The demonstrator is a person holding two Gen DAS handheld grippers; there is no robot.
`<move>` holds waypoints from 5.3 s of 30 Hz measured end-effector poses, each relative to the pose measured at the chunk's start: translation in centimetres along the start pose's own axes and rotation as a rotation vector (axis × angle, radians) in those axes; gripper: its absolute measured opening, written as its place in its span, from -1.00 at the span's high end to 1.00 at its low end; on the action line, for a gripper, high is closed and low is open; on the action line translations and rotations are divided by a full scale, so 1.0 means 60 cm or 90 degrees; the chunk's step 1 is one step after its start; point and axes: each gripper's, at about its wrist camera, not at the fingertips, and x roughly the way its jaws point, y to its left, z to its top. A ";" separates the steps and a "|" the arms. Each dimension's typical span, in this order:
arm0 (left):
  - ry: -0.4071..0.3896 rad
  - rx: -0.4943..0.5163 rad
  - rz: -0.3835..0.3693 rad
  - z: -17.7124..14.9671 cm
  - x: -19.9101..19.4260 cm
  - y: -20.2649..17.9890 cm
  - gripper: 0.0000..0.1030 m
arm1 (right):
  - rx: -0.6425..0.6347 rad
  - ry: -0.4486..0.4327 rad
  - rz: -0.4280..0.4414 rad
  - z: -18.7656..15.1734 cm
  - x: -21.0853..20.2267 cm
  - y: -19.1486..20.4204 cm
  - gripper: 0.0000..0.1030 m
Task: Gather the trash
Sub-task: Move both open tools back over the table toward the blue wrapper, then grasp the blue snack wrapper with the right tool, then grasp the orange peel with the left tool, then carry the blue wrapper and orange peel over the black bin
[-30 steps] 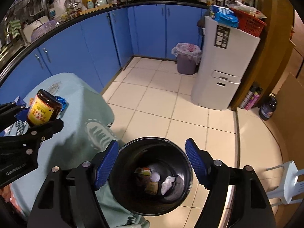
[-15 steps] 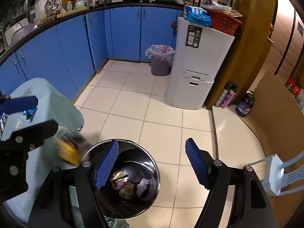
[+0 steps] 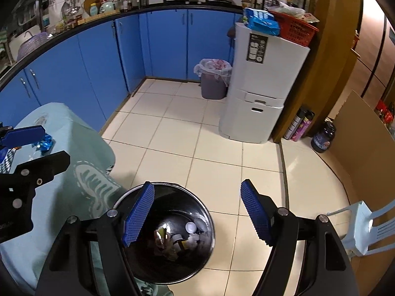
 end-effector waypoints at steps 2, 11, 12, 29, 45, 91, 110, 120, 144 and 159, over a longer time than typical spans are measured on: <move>-0.003 -0.011 0.007 -0.006 -0.006 0.015 -0.23 | -0.008 -0.002 0.013 0.003 -0.003 0.015 -0.38; -0.013 -0.083 0.052 -0.044 -0.035 0.120 -0.23 | -0.085 -0.003 0.095 0.025 -0.009 0.124 -0.37; -0.013 -0.095 0.059 -0.051 -0.038 0.137 -0.23 | -0.094 -0.003 0.107 0.027 -0.011 0.141 -0.37; 0.005 -0.250 0.122 -0.154 -0.049 0.367 -0.78 | -0.181 0.021 0.191 0.066 0.029 0.333 -0.38; 0.032 -0.285 0.148 -0.187 0.020 0.485 -0.93 | -0.211 0.042 0.199 0.113 0.093 0.429 -0.41; 0.012 -0.267 0.132 -0.194 0.020 0.506 0.68 | -0.259 0.008 0.197 0.102 0.061 0.446 0.54; -0.039 -0.222 0.120 -0.193 -0.093 0.419 0.69 | -0.245 -0.034 0.207 0.084 -0.033 0.381 0.54; -0.053 -0.167 0.081 -0.184 -0.119 0.325 0.69 | -0.213 -0.047 0.187 0.061 -0.081 0.306 0.54; -0.070 -0.015 0.003 -0.101 -0.120 0.106 0.69 | -0.108 -0.035 0.115 0.016 -0.098 0.121 0.54; -0.065 0.044 -0.044 -0.033 -0.078 0.010 0.68 | -0.047 -0.007 0.108 0.010 -0.066 0.041 0.54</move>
